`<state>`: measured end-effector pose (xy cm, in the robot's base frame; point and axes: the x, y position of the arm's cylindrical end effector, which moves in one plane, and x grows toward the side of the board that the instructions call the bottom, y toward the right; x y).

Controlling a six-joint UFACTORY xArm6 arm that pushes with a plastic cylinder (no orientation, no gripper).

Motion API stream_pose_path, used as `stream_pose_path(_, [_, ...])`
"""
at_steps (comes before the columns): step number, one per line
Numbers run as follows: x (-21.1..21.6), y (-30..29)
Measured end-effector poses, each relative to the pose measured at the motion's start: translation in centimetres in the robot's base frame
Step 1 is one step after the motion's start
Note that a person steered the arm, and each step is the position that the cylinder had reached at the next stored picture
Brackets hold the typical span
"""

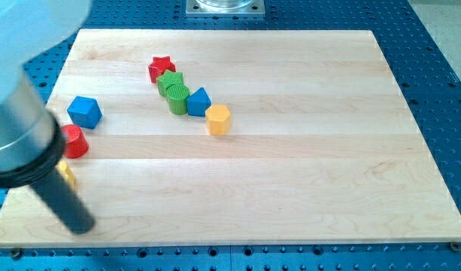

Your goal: Push the hexagon towards top of the board

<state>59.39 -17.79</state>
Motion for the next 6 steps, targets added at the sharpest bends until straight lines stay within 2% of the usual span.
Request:
stream_pose_path(2, [-2.2,-4.8])
stream_pose_path(3, [-2.5,-2.1])
stream_pose_path(4, [-6.3,3.1])
stream_pose_path(5, [-9.7,12.5])
stream_pose_path(6, [-11.3,16.9])
